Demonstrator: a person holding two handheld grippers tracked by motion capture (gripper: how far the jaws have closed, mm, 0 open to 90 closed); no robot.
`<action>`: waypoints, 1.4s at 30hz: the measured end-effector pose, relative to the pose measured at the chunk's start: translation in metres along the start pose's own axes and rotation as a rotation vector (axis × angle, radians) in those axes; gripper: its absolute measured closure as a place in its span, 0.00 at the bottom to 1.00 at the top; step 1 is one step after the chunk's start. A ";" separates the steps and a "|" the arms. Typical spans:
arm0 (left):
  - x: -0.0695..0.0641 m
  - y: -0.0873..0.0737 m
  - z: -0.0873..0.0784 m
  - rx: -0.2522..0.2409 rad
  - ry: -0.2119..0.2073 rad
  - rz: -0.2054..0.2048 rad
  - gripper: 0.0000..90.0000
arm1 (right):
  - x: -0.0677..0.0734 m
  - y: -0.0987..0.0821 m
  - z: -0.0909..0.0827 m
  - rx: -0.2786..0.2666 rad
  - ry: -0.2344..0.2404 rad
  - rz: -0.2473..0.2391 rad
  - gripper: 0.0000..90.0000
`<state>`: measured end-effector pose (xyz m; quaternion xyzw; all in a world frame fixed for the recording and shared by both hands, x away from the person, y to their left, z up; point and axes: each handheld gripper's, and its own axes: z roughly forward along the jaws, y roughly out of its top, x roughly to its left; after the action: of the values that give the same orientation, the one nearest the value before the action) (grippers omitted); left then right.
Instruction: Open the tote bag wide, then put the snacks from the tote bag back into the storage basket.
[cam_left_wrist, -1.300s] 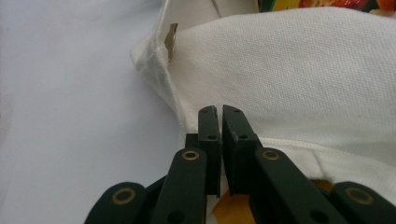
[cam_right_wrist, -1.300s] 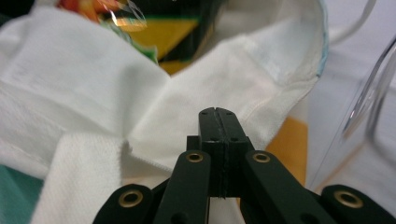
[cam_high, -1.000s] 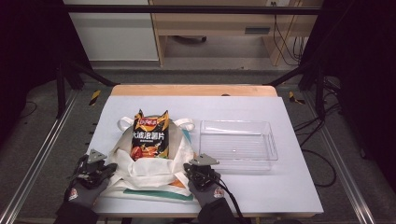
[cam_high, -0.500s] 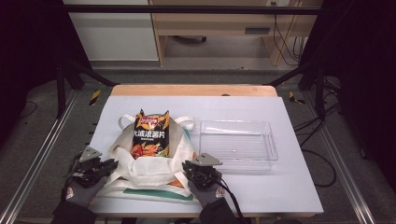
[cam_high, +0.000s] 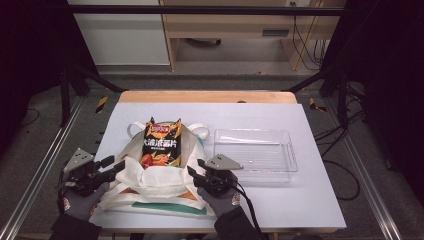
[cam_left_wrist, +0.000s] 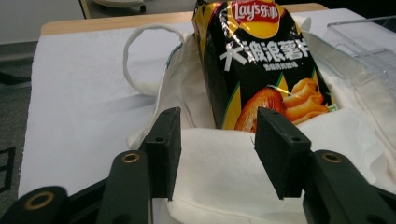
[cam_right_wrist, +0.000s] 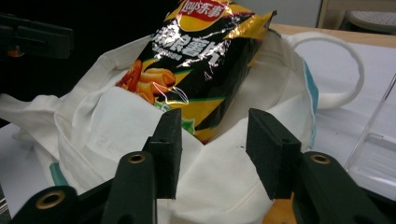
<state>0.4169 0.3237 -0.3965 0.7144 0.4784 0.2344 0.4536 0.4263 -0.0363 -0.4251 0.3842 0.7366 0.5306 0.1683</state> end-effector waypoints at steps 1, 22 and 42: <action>-0.001 0.002 -0.001 -0.008 -0.001 -0.003 0.55 | 0.000 0.003 0.000 -0.006 0.001 0.002 0.59; -0.020 0.052 0.016 -0.034 0.001 0.042 0.50 | -0.005 0.046 0.010 -0.059 -0.013 0.036 0.46; -0.015 0.036 0.054 0.035 0.036 0.039 0.53 | -0.004 0.051 0.076 0.038 -0.073 0.084 0.37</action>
<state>0.4685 0.2829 -0.3895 0.7271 0.4767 0.2474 0.4277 0.4986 0.0177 -0.4079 0.4369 0.7233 0.5086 0.1652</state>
